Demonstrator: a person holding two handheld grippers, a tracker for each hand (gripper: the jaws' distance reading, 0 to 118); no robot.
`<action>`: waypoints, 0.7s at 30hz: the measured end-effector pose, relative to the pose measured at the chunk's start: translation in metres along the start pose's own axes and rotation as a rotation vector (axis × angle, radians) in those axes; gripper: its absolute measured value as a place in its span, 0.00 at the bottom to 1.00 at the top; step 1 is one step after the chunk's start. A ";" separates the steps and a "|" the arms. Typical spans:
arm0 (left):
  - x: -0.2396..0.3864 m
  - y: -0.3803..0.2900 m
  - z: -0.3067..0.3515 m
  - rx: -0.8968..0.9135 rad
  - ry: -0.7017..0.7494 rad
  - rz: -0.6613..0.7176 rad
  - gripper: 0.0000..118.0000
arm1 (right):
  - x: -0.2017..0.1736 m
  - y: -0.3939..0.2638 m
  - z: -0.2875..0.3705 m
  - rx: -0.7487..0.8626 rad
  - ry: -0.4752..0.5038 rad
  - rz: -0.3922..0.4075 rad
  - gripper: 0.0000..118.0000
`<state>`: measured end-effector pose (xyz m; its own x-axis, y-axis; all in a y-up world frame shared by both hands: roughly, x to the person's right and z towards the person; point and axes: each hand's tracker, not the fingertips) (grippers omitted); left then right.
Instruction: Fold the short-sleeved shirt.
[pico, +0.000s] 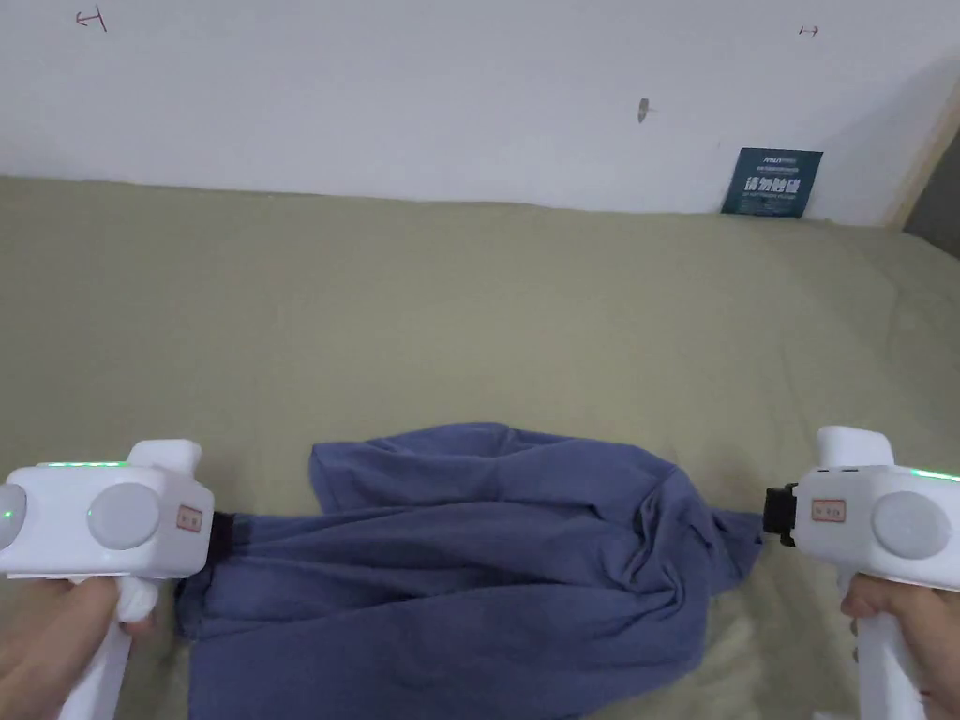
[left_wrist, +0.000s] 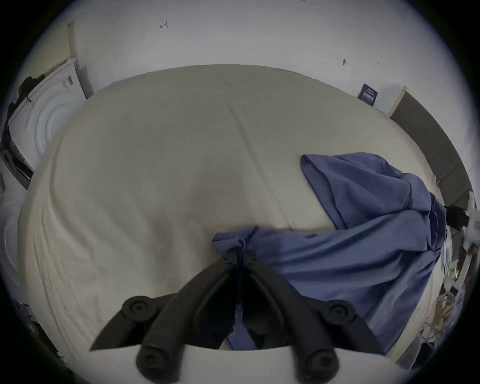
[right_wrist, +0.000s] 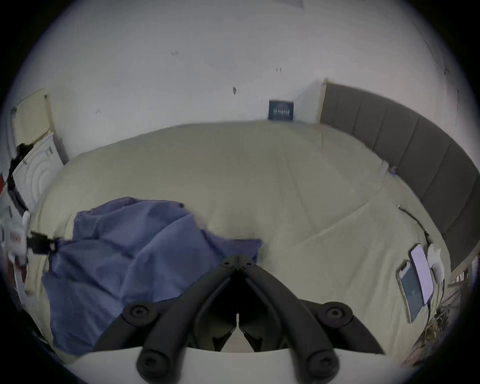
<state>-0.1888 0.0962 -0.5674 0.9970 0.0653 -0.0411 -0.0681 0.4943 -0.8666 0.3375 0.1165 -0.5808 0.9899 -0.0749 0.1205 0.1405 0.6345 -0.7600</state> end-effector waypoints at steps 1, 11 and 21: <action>0.001 -0.001 -0.001 0.001 0.001 -0.009 0.02 | 0.003 0.003 -0.009 -0.012 0.007 -0.007 0.33; 0.010 -0.007 -0.010 0.031 0.070 -0.099 0.02 | -0.015 -0.015 -0.048 -0.108 -0.056 0.090 0.58; -0.026 -0.002 0.138 0.229 0.116 -0.021 0.02 | -0.004 0.020 0.090 0.148 -0.036 0.116 0.02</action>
<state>-0.2197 0.2136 -0.4958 0.9949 -0.0403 -0.0923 -0.0406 0.6785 -0.7335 0.3343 0.1988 -0.5393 0.9976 0.0312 0.0622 0.0184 0.7438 -0.6682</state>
